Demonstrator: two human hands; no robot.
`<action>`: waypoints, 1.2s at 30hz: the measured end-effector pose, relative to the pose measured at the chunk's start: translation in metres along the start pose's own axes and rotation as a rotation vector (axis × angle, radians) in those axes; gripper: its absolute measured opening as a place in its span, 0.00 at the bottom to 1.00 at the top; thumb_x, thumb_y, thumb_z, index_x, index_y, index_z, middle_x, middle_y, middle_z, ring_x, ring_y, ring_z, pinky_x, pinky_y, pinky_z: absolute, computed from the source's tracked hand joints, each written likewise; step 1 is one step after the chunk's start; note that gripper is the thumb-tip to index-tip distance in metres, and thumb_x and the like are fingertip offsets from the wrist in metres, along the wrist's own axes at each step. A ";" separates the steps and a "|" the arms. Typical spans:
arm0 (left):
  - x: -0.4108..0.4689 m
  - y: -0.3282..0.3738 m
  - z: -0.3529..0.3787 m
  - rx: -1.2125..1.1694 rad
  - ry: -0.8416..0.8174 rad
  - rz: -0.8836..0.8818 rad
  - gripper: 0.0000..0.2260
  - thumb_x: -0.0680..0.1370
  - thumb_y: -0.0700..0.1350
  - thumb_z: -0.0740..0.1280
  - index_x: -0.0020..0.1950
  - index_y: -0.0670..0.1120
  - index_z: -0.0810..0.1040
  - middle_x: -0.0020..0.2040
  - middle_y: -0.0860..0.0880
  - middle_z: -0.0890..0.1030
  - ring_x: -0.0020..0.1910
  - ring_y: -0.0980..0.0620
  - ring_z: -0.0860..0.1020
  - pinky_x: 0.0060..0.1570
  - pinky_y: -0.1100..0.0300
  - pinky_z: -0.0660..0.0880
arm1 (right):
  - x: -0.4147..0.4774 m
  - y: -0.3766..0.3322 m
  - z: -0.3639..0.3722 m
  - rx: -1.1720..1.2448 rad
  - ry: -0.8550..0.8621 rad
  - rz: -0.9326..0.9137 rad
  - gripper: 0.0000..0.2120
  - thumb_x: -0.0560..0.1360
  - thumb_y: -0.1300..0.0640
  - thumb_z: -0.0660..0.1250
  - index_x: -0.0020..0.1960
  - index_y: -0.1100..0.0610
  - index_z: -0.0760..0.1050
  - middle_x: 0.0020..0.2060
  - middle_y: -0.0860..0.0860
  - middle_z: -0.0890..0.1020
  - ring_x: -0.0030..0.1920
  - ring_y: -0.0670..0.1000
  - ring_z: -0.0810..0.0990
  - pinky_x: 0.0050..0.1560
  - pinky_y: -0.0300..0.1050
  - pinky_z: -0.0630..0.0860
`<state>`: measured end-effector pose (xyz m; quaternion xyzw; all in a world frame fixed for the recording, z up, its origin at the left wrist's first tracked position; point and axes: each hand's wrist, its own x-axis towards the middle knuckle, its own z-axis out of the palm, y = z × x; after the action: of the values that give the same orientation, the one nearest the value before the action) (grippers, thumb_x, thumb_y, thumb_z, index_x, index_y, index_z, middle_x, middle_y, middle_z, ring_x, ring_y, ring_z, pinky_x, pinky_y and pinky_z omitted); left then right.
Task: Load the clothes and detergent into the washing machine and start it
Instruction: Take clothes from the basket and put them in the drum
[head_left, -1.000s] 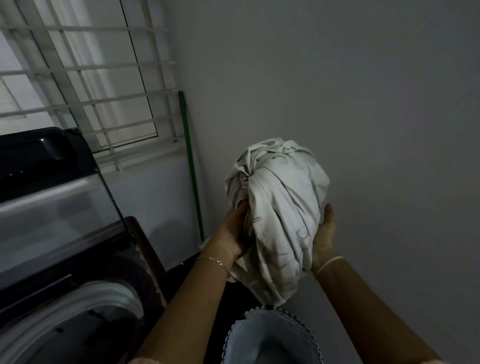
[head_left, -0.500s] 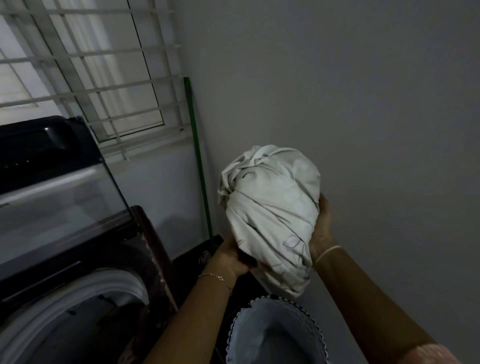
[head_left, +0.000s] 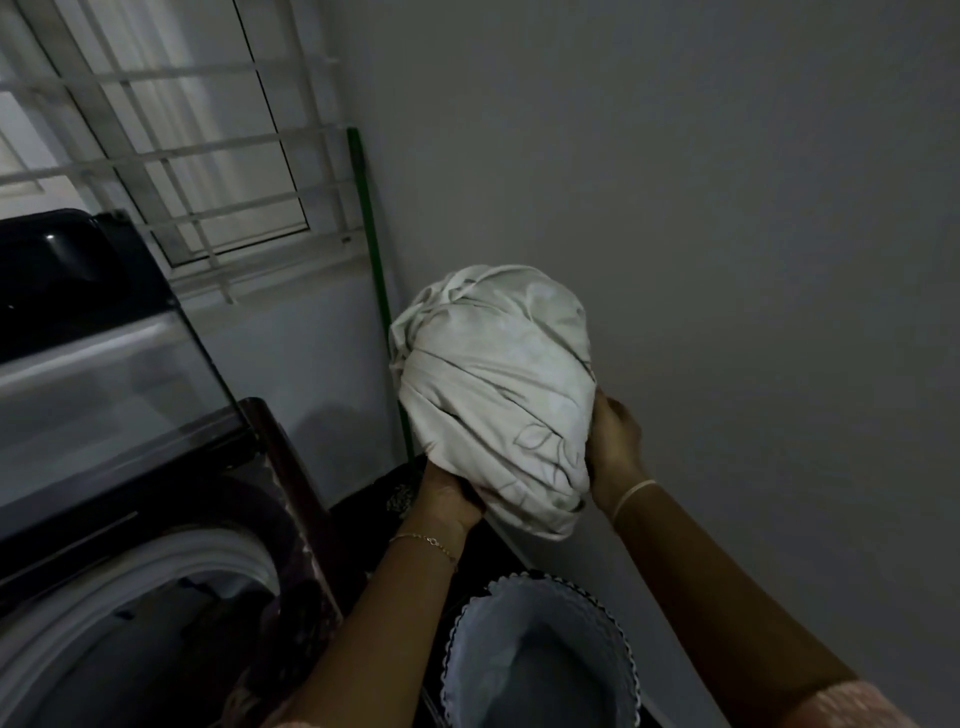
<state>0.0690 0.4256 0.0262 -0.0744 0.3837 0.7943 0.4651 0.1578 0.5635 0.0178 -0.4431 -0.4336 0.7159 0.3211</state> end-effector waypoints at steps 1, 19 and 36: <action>-0.001 0.001 0.002 -0.024 -0.019 0.007 0.19 0.82 0.55 0.51 0.61 0.45 0.74 0.68 0.43 0.72 0.64 0.41 0.69 0.68 0.45 0.62 | 0.000 0.003 -0.003 -0.033 0.018 0.017 0.27 0.63 0.33 0.69 0.50 0.54 0.83 0.48 0.53 0.85 0.51 0.57 0.83 0.53 0.52 0.80; -0.033 0.021 -0.022 -0.104 0.040 0.005 0.24 0.83 0.54 0.50 0.74 0.43 0.62 0.74 0.41 0.64 0.72 0.40 0.64 0.69 0.46 0.60 | -0.041 0.022 0.016 0.525 -0.470 0.395 0.35 0.74 0.31 0.53 0.52 0.60 0.81 0.52 0.63 0.83 0.59 0.63 0.76 0.60 0.61 0.69; -0.150 0.119 -0.134 0.005 0.322 0.346 0.12 0.83 0.43 0.55 0.66 0.43 0.69 0.31 0.47 0.81 0.36 0.51 0.77 0.34 0.60 0.76 | -0.141 0.068 0.174 0.414 -0.827 0.517 0.32 0.79 0.38 0.49 0.41 0.56 0.86 0.46 0.57 0.86 0.43 0.57 0.86 0.44 0.52 0.82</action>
<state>0.0256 0.1999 0.0685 -0.1320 0.4621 0.8391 0.2549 0.0506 0.3571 0.0466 -0.1435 -0.2502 0.9573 0.0168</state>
